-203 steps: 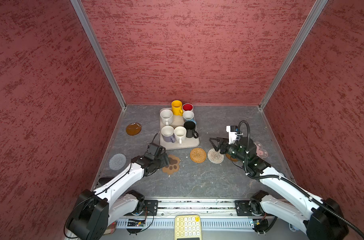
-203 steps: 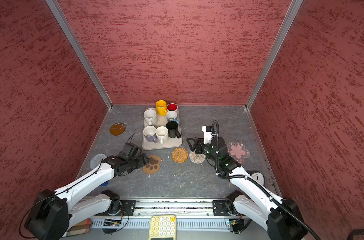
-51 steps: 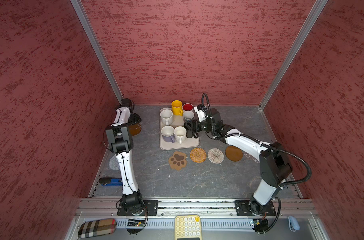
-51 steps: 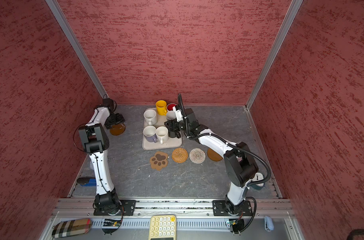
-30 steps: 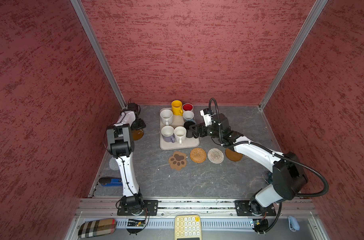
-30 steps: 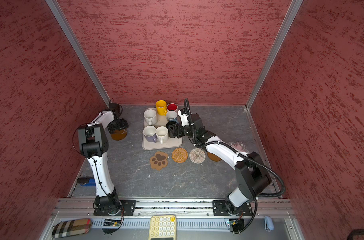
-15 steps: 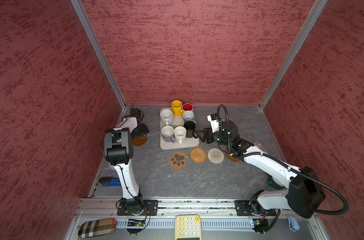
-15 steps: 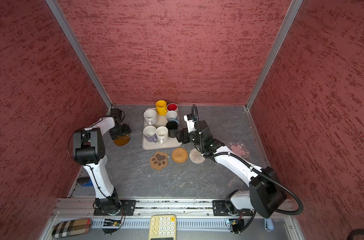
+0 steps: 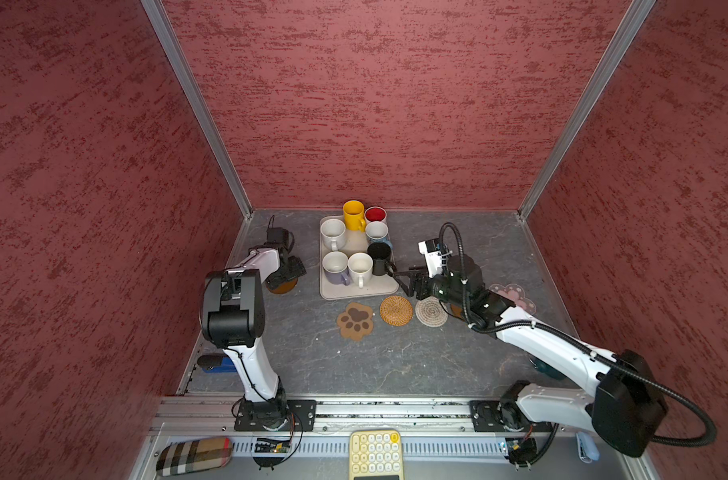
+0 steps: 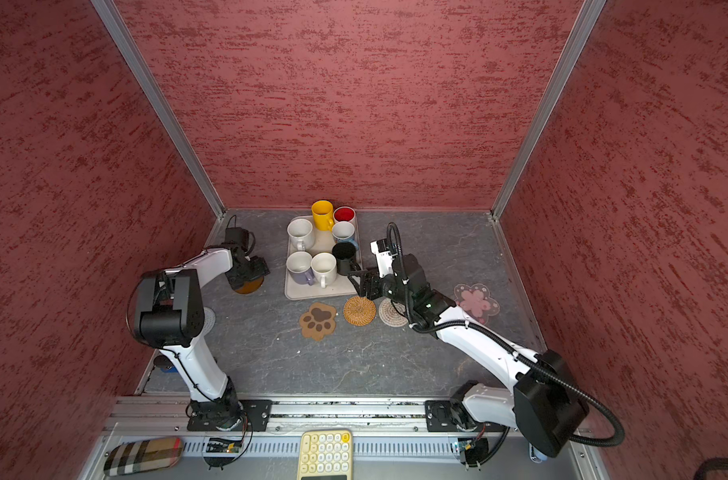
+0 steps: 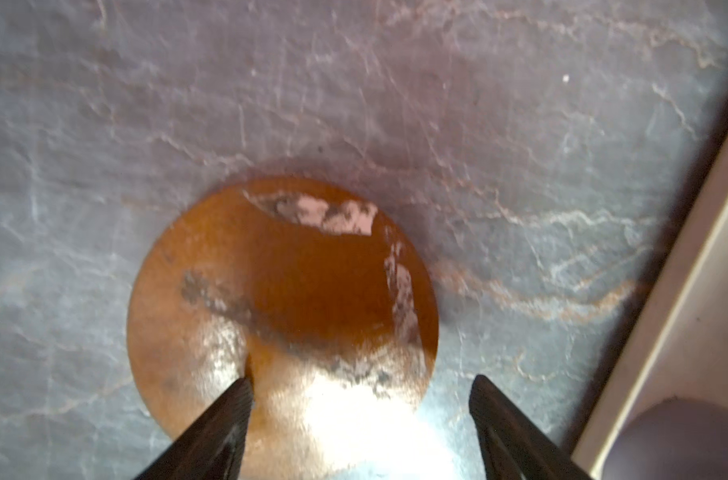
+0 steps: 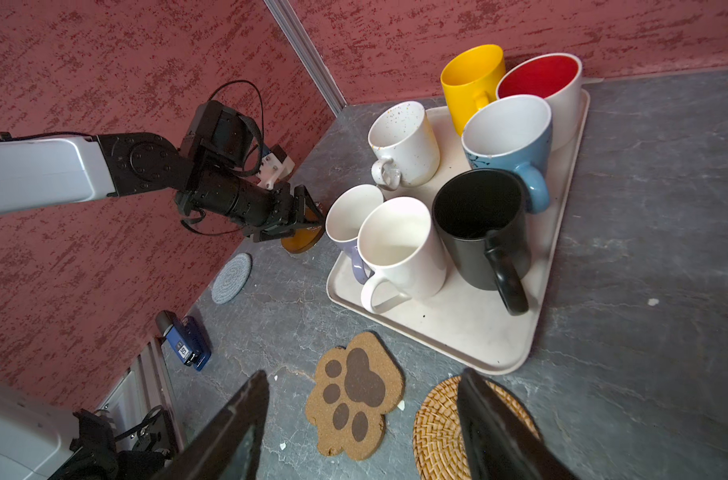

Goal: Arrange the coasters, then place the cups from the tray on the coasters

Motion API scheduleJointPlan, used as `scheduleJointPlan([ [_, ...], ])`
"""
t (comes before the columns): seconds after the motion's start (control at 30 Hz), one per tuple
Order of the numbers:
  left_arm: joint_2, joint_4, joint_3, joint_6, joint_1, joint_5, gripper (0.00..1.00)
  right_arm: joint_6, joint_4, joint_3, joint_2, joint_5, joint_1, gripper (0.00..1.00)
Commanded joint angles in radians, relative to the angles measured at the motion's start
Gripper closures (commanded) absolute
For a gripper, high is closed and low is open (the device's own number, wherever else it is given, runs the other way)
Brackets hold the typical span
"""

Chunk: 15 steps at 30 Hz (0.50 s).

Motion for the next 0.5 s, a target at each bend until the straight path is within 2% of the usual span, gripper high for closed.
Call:
scheduleJointPlan([
  [0.0, 0.006, -0.030, -0.045, -0.020, -0.002, 0.049, 0.17, 0.005, 0.006, -0.010, -0.026, 0.028, 0.015, 0.28],
  [0.23, 0.002, -0.104, 0.061, 0.044, 0.013, 0.018, 0.16, 0.016, 0.020, -0.016, -0.011, 0.019, 0.022, 0.28],
  [0.47, 0.076, -0.120, 0.156, 0.092, 0.051, 0.019, 0.15, -0.003, 0.012, -0.001, 0.013, 0.038, 0.023, 0.28],
])
